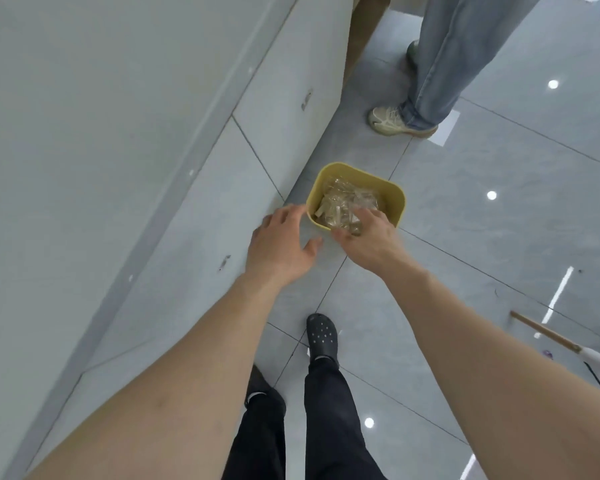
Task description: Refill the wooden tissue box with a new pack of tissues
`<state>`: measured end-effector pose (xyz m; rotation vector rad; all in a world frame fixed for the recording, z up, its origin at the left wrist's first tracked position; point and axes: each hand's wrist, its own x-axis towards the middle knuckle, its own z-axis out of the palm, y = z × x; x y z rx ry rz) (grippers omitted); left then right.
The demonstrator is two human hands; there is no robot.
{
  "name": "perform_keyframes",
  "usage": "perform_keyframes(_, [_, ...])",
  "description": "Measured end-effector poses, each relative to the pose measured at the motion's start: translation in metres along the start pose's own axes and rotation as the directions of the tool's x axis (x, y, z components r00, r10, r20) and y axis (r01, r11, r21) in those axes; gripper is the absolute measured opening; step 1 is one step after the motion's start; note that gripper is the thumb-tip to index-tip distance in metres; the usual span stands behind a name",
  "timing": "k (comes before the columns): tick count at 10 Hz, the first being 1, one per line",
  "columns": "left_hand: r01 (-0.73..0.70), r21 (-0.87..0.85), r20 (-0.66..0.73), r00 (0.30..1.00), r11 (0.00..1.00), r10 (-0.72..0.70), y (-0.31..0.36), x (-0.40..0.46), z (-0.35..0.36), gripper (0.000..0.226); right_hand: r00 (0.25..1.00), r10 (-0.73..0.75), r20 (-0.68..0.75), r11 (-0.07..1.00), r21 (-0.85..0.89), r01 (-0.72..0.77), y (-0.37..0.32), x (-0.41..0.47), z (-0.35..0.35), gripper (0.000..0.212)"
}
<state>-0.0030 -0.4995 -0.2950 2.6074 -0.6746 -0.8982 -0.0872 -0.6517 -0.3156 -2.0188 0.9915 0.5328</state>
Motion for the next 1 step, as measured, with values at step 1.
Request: perform_keyframes(1, [0.038,-0.006,-0.056,0.998,0.999,-0.038,-0.0117,-0.0269,-0.0308,0.067,0.997,-0.069,0.023,0.995,-0.069,0.071,-0.0371,-0.0225,-0.0006,0.065])
